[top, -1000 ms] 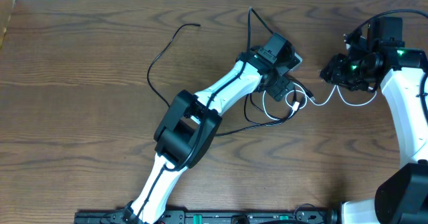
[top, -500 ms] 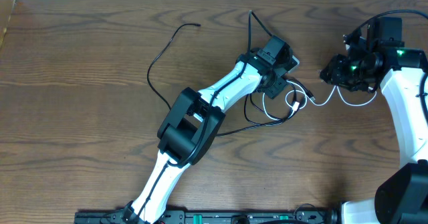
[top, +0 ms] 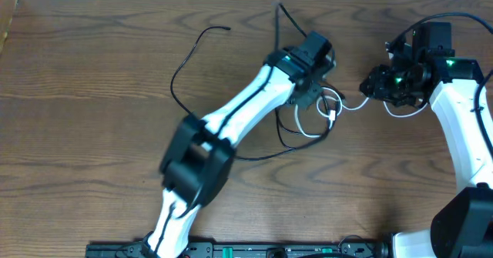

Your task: Untangle cables

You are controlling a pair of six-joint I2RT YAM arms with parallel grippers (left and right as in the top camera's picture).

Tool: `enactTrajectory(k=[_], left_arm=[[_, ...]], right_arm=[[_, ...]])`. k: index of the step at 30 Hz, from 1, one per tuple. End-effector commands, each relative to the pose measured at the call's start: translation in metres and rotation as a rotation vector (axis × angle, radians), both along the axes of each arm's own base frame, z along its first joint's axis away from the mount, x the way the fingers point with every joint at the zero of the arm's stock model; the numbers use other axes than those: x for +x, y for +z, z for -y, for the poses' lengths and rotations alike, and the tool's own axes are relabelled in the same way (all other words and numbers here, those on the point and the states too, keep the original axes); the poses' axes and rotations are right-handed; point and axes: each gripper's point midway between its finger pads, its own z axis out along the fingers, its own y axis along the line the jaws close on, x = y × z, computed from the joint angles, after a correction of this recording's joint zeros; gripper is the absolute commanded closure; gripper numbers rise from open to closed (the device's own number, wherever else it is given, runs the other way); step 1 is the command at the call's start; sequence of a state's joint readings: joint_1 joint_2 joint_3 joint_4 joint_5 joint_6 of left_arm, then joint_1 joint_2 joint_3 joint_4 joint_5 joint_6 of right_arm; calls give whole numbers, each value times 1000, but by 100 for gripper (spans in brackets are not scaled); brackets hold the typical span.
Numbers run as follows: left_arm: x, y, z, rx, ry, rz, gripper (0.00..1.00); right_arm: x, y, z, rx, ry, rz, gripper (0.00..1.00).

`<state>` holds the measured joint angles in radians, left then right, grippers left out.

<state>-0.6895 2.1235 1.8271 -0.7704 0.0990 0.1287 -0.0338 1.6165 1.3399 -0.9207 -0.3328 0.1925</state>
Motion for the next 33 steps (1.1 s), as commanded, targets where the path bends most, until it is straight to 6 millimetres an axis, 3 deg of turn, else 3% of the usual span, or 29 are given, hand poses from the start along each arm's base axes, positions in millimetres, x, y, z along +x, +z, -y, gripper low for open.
enactTrajectory(k=[1, 7, 14, 17, 22, 28, 33], left_arm=[[-1, 58, -10, -81, 114, 51, 93], [-15, 96, -29, -147, 255, 25, 93], [-24, 114, -38, -158, 263, 29, 93], [-25, 131, -38, -191, 260, 59, 93], [-30, 189, -43, -307, 252, 173, 92], [-51, 268, -59, -460, 236, 321, 92], [-72, 310, -73, -548, 219, 393, 93]], right_arm=[[-1, 4, -21, 39, 65, 22, 58], [0, 6, -43, 46, 105, 39, 57], [1, 1, -45, 55, 91, 21, 57], [0, -3, -45, 52, 100, 16, 58], [2, -2, -51, 71, 153, 37, 56], [0, 6, -68, 140, 259, 83, 54], [-5, 13, -86, 186, 373, 126, 52]])
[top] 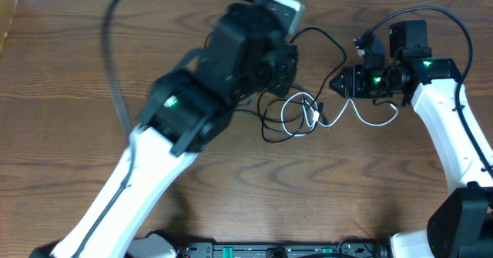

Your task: Untangle cables

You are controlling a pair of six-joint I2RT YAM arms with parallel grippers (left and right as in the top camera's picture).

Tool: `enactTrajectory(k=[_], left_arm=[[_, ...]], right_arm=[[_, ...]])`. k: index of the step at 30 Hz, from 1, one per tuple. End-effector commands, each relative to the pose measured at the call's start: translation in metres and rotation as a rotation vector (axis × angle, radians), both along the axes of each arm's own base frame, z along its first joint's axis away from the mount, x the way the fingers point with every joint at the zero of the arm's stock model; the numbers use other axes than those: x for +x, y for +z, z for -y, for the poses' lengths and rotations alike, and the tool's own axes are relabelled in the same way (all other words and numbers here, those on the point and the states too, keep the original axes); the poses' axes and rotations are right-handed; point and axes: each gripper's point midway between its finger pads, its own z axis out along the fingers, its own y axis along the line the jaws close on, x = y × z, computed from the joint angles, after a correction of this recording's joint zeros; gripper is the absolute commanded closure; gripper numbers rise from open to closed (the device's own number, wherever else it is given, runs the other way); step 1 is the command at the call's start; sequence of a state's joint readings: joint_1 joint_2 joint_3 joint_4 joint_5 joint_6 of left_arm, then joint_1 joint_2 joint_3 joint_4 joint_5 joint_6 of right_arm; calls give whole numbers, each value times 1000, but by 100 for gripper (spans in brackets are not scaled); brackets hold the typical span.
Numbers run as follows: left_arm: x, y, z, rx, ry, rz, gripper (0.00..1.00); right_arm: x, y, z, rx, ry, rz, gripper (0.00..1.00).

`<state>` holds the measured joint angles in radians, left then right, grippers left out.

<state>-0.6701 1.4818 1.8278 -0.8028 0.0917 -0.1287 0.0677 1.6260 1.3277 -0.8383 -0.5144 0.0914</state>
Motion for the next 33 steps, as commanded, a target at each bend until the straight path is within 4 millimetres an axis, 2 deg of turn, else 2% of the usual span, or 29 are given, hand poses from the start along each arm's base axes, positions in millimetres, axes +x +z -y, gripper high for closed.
enactTrajectory(k=[1, 10, 17, 20, 24, 29, 33], left_arm=[[-10, 27, -8, -49, 1, 51, 93], [-36, 95, -29, -188, 1, 226, 93], [-61, 139, -49, -292, 8, 332, 92], [-70, 161, -58, -340, 11, 395, 93], [-78, 191, -75, -402, 60, 491, 93], [-85, 226, -86, -492, 87, 606, 92], [-90, 256, -92, -575, 96, 703, 92]], right_arm=[[-7, 3, -23, 59, 132, 35, 52], [5, 16, -48, 80, 193, 143, 50], [5, 24, -66, 117, 252, 189, 45], [8, 25, -61, 111, 248, 204, 45], [16, 33, -39, 176, 205, 213, 42], [3, 68, -28, 406, 343, 323, 37], [-2, 74, -22, 443, 370, 350, 32]])
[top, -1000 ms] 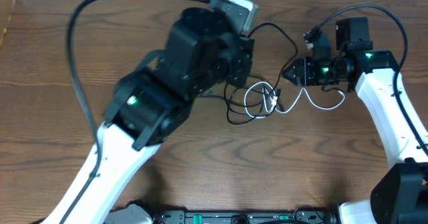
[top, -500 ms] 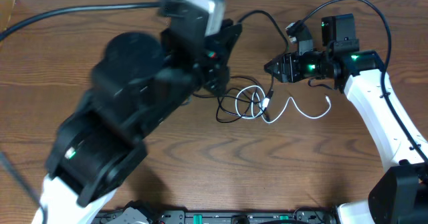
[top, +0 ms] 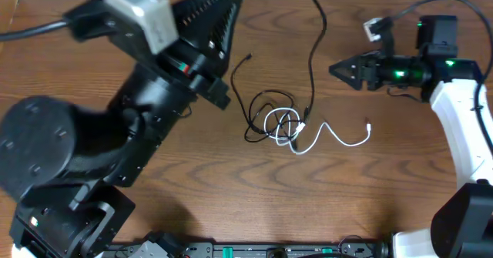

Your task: Untangle cables

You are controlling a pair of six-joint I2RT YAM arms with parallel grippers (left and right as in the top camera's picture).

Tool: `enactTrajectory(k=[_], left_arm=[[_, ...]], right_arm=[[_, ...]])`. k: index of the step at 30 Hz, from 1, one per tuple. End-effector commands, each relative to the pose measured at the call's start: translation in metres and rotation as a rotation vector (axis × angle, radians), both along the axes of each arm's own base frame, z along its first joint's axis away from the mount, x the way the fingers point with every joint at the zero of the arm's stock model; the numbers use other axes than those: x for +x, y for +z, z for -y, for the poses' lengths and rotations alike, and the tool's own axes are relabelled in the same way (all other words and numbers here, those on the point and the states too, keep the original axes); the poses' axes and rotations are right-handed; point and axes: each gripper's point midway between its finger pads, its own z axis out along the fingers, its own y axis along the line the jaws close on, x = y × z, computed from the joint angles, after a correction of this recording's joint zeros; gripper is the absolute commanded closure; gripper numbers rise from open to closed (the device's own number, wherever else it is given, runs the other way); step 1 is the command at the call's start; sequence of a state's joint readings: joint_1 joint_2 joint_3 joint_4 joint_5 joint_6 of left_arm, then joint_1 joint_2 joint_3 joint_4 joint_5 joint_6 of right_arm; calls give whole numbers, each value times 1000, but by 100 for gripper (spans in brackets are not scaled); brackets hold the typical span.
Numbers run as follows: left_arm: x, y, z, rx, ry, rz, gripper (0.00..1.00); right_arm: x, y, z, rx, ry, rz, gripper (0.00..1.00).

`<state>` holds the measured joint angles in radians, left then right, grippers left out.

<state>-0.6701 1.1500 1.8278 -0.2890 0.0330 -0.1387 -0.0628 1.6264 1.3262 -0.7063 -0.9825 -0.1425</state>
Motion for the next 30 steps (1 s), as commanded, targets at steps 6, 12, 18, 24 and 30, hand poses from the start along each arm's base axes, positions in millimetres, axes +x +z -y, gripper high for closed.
enactTrajectory(k=[6, 12, 18, 24, 30], left_arm=[[-4, 34, -12, -111, 27, 96, 93], [12, 27, -12, -112, 82, 64, 92], [27, 22, -27, -140, 204, 29, 93], [47, -1, -52, -128, 391, -68, 93], [62, -26, -40, -48, 397, -137, 93]], right_arm=[[-39, 35, -36, 223, 294, 175, 26], [-61, 54, -65, 324, 445, 275, 21], [-64, 54, -71, 323, 474, 304, 22], [-47, 49, -45, 277, 380, 296, 23], [-44, 52, -37, 294, 357, 291, 21]])
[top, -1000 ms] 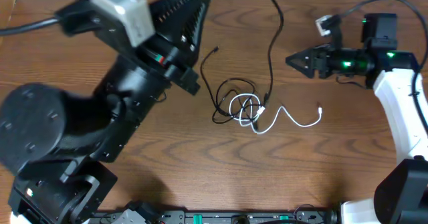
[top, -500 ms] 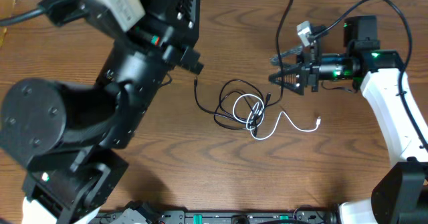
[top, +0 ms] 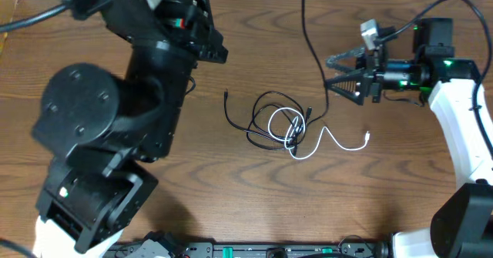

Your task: Untangle cables

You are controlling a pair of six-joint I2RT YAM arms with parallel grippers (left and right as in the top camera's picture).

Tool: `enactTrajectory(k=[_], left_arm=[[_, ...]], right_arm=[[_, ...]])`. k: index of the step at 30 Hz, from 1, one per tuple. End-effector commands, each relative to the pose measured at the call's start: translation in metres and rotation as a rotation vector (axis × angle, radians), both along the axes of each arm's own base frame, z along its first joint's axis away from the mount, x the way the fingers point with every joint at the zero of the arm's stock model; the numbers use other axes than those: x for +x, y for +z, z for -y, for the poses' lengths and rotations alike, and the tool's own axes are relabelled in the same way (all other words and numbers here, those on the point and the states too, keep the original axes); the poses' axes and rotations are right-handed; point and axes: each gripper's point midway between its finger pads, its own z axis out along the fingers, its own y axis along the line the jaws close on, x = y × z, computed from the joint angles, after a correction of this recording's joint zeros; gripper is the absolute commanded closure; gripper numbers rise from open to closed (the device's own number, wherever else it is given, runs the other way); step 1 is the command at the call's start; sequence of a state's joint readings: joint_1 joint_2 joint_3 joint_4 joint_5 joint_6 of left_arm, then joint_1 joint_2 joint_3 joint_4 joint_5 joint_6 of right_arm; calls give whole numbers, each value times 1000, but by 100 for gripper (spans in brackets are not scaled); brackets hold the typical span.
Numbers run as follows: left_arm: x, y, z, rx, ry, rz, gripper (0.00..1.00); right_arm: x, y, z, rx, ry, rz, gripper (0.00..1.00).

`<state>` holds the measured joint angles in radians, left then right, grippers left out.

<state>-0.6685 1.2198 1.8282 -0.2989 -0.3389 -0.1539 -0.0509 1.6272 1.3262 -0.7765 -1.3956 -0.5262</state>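
Note:
A knot of black and white cable lies mid-table. The white cable trails right from it to a free plug end. One black cable strand rises from the knot and leaves the overhead view at the top edge; a loose black end lies left of the knot. My right gripper hovers open up and right of the knot, fingers spread, nothing between them. My left arm is raised close to the camera; its gripper is out of the frame.
The raised left arm hides most of the left half of the wooden table. The right arm's own black cabling loops above its wrist. The table's far edge meets a white wall.
The right gripper has opened, its fingers now spread. The left arm has shifted left and looms larger. The knot is looser and the black end lies farther left.
First both grippers were down at the tangle, the right one at the white cable. Then the left arm was raised with black cable trailing. Later the white cable lay free on the table, the right gripper clear of it. Now the knot is spread wider.

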Motion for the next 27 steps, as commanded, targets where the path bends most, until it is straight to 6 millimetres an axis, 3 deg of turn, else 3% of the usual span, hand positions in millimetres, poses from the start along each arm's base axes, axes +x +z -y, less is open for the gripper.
enactTrajectory(k=[1, 5, 9, 14, 18, 22, 27], left_arm=[[6, -1, -4, -4, 41, -11, 93], [10, -5, -1, 3, 41, -20, 93], [10, -7, -1, 17, 45, -26, 93], [12, -10, -9, 30, 90, -40, 93], [13, -12, -8, 33, 89, -44, 92], [14, -12, -7, 34, 89, -45, 93], [15, -14, -6, 36, 89, -48, 93]], right_arm=[[-4, 0, -6, 25, 29, -15, 21], [-7, -5, -17, -3, 48, -12, 23], [1, -18, -11, -81, 0, -16, 28], [19, -28, 23, -133, -131, -75, 27], [23, -22, 48, -85, -190, -107, 22], [12, -5, 40, 15, -117, -71, 20], [-6, -4, 6, 23, -1, -39, 20]])
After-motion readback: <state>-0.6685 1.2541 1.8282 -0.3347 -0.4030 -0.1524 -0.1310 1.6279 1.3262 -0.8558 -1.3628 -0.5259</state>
